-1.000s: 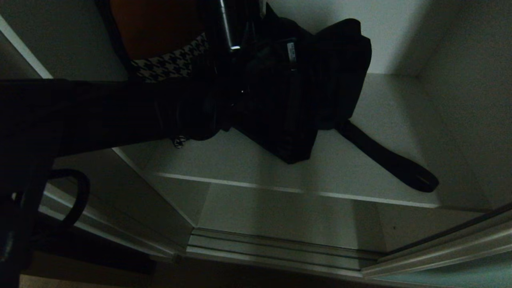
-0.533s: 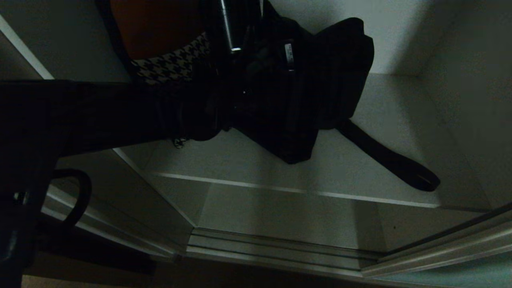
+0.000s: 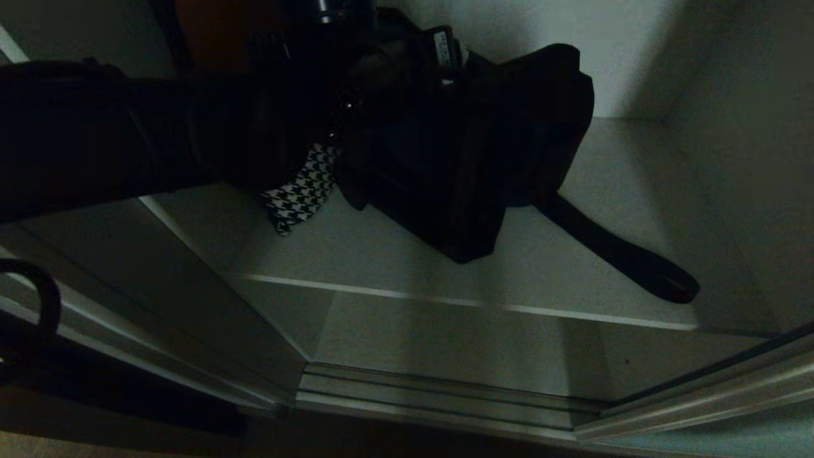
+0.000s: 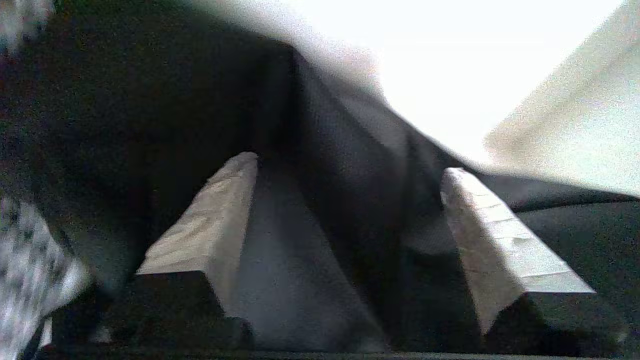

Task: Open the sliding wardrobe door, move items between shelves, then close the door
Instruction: Place the bag on the higher shelf

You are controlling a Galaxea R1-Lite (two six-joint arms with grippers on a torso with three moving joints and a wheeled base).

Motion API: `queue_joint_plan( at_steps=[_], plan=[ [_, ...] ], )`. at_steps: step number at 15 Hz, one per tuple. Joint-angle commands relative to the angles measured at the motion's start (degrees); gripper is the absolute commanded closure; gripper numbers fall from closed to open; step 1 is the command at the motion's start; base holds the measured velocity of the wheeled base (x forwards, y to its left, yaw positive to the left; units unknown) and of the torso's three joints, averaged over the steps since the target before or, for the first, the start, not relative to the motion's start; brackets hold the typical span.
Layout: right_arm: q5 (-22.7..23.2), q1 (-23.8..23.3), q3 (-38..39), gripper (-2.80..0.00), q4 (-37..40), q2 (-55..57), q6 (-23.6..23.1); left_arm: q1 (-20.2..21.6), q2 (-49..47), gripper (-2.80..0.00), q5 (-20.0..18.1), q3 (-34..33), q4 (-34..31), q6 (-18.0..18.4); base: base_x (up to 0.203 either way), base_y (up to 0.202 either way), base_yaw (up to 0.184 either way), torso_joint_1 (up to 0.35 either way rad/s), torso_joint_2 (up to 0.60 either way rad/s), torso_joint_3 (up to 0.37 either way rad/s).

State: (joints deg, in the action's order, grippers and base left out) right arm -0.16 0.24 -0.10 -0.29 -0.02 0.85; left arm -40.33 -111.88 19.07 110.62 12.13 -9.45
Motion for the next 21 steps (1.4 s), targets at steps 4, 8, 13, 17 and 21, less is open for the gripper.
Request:
queue_joint_plan(
  at_steps=[4, 8, 13, 17, 21],
  plan=[
    [0.0, 0.0, 0.0, 0.0, -0.1, -0.1, 0.0, -0.7, 1.1, -2.8, 0.8, -0.2, -19.0, -8.2, 0.0, 0.0, 0.0, 0.0, 0.0, 0.0],
    [0.0, 0.0, 0.0, 0.0, 0.0, -0.1, 0.0, -0.8, -0.9, -2.8, 1.0, -0.1, -23.0, -12.8, 0.0, 0.0, 0.0, 0.0, 0.0, 0.0],
    [0.0, 0.0, 0.0, 0.0, 0.0, -0.1, 0.0, -0.7, -4.0, -2.8, 0.6, -0.1, -27.0, -16.8, 0.0, 0.0, 0.0, 0.0, 0.0, 0.0],
    [0.0, 0.0, 0.0, 0.0, -0.1, -0.1, 0.0, -0.7, -6.2, -2.8, 0.2, 0.2, -29.4, -18.6, 0.0, 0.0, 0.0, 0.0, 0.0, 0.0],
    [0.0, 0.0, 0.0, 0.0, 0.0, -0.1, 0.0, -0.7, -9.6, -2.8, 0.0, 0.4, -23.5, -18.8, 0.0, 0.0, 0.0, 0.0, 0.0, 0.0]
  ],
)
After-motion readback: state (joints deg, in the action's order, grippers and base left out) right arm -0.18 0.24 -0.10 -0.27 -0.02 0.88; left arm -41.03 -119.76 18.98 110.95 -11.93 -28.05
